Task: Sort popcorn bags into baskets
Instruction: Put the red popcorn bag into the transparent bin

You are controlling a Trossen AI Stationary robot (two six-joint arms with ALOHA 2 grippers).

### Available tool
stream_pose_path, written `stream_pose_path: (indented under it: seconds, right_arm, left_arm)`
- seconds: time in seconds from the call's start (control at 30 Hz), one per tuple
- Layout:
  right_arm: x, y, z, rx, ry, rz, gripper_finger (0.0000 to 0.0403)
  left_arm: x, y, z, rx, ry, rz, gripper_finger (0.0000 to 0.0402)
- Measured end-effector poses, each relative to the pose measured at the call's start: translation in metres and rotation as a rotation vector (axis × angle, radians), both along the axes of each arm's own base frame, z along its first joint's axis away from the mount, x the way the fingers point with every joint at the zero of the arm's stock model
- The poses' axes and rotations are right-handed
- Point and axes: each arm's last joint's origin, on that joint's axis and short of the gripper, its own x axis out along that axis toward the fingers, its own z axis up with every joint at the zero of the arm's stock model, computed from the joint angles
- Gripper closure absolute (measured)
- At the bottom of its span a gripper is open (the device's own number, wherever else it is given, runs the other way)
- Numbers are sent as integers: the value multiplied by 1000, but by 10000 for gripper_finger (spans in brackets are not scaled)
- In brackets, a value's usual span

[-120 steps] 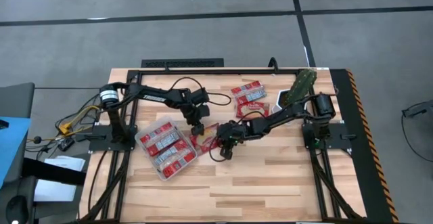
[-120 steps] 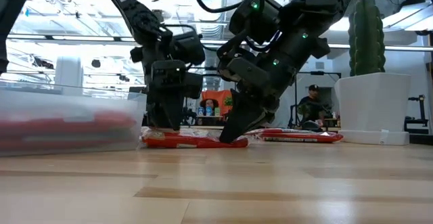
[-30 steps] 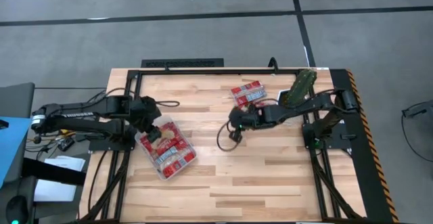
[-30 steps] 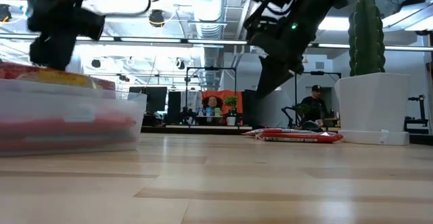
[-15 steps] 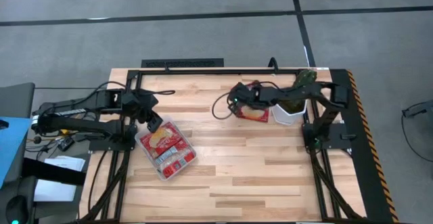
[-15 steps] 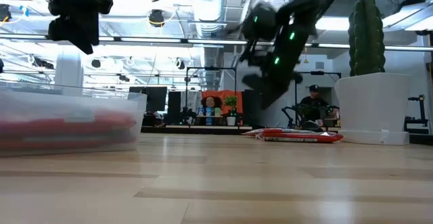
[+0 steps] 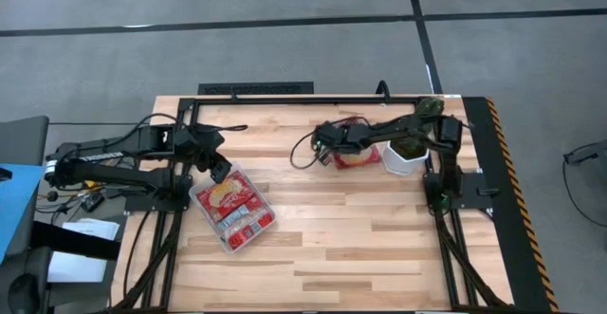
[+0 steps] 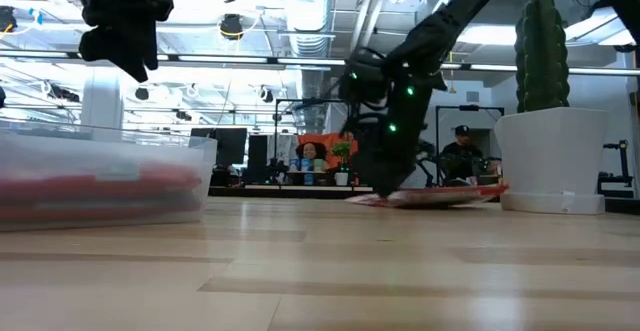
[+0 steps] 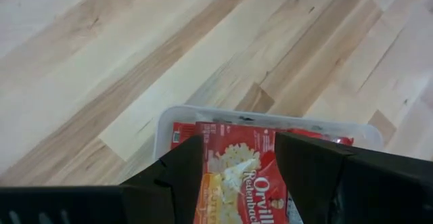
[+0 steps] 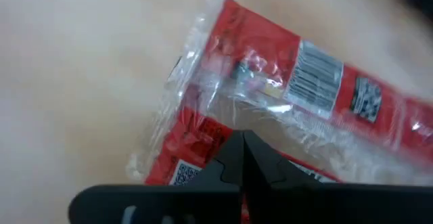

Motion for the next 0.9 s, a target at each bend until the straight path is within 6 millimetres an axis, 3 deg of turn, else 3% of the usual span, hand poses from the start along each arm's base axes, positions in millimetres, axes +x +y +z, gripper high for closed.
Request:
stream_pose_path:
  seconds: [0.3,0.47,0.67,0.8,0.9]
  right_arm:
    - [37,79,16,173,-155,297,393]
    - [52,114,33,169,-242,445,382]
    - [45,129,81,82,-324,424,395]
    - [38,138,84,75,-299,368,393]
    - [37,144,75,100,-266,337,382]
  left_arm:
    - [13,2,4,-16,-144,32,233]
    - [33,4,-19,-80,-224,31,233]
    - [67,11,-50,-108,-292,5,233]
    - [93,16,-67,-161,-312,-43,233]
    - [107,17,-87,-223,-258,-54,233]
